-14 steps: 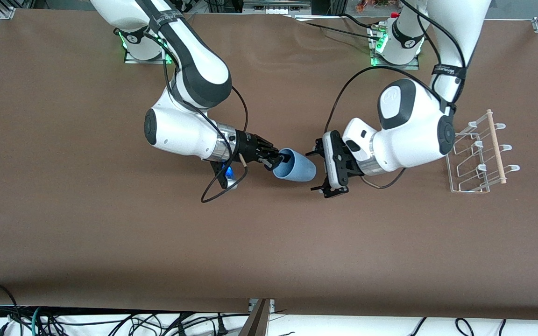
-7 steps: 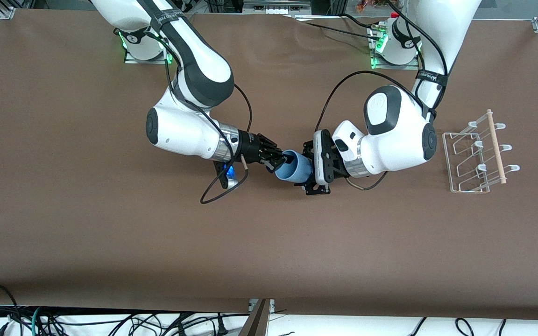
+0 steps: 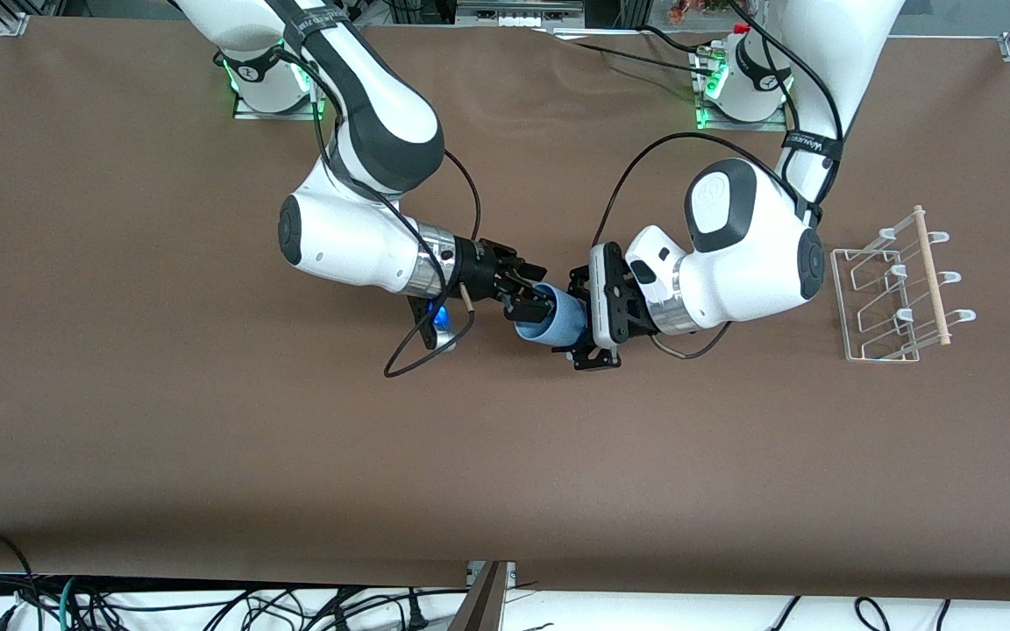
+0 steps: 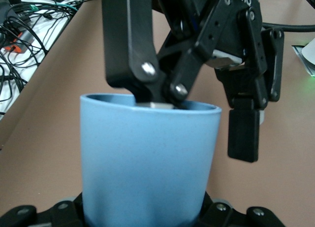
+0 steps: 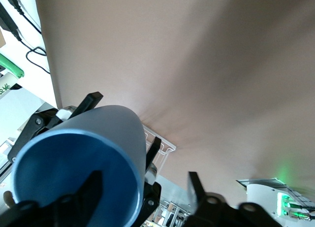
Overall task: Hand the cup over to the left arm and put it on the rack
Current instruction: 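Grasp the cup base with the left gripper and open the right gripper, then carry the cup to the rack while the right gripper withdraws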
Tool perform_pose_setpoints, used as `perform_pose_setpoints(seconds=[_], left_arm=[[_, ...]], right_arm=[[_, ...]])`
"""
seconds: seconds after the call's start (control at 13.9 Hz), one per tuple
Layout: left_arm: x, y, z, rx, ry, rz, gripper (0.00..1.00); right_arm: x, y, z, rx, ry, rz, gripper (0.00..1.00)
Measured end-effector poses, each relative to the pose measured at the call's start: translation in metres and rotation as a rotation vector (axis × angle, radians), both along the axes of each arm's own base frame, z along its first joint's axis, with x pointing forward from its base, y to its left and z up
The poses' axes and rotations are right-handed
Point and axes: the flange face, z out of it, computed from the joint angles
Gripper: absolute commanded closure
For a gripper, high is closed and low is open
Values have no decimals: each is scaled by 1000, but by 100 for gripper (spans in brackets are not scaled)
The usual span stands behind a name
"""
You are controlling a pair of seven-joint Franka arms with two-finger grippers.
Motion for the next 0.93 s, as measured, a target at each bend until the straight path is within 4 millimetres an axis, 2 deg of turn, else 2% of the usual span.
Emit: perform_pose_setpoints(seconds=[0.22,0.43,0.65,0.93], left_arm=[[7,18,6,-1,12,7,100],[15,48,11,49,7,-4,100],[15,69,10,198,12,-60,100],[4,89,14,513,44,-111,100]], right_arm=[[9,-11,4,2,-6,-17,0],[28,-37,13,11,9,-20,0],[51,-86,26,-7,13,50,0],[68,-161,24,-179,-64,227,0]])
